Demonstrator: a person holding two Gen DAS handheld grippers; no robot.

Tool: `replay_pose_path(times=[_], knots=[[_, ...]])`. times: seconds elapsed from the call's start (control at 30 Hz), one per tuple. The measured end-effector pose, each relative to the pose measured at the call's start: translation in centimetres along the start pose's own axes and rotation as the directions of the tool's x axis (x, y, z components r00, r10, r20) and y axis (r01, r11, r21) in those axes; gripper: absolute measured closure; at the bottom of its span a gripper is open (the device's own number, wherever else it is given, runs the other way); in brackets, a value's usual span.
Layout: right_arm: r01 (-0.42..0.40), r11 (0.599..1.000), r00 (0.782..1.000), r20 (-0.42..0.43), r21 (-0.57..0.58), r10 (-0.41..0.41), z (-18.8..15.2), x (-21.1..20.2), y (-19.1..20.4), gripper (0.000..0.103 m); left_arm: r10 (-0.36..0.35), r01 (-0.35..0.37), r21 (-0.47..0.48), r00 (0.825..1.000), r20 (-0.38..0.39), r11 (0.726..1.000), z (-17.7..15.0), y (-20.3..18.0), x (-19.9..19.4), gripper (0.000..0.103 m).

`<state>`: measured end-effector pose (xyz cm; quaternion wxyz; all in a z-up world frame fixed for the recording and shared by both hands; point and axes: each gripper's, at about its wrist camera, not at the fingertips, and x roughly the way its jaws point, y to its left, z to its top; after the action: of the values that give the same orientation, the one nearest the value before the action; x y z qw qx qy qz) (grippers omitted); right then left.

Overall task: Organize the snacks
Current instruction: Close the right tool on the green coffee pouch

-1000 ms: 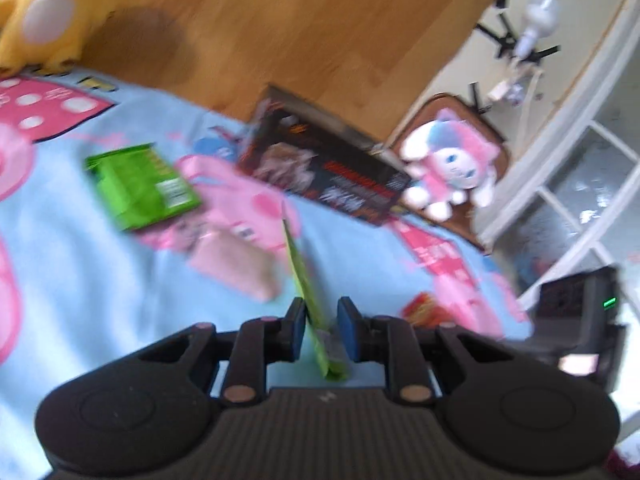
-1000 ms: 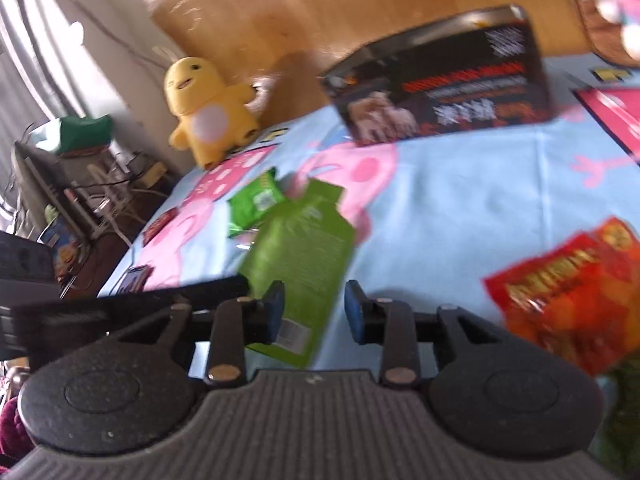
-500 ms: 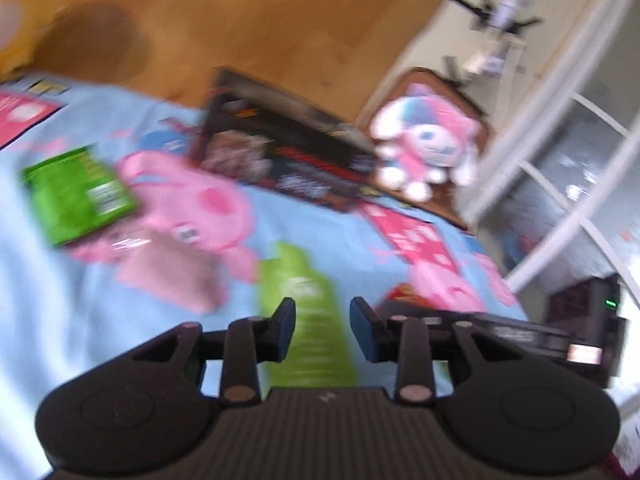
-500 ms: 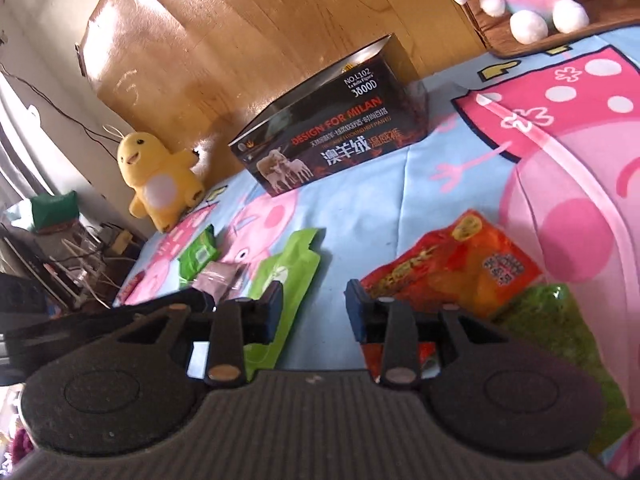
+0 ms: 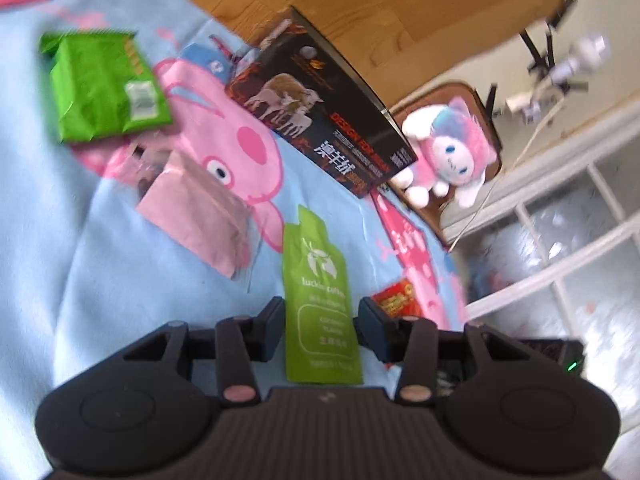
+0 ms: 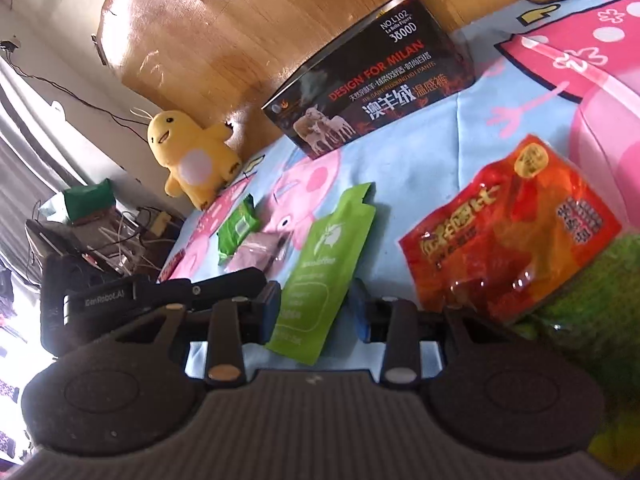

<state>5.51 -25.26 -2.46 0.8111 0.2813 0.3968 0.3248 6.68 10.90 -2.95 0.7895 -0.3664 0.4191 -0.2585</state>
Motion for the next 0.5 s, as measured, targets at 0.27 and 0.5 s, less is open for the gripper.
replay_pose_path(times=[0.27, 0.5], knots=[[-0.066, 0.995, 0.998, -0.008, 0.069, 0.067, -0.3, 0.1, -0.5, 0.085, -0.029, 0.033, -0.054, 0.998, 0.058, 0.998, 0.3, 1.1, -1.7, 0.062], [-0.045, 0.995, 0.999, -0.022, 0.084, 0.047, -0.6, 0.3, -0.7, 0.086, -0.039, 0.043, -0.064, 0.998, 0.053, 0.997, 0.1, 1.6, -1.7, 0.063]])
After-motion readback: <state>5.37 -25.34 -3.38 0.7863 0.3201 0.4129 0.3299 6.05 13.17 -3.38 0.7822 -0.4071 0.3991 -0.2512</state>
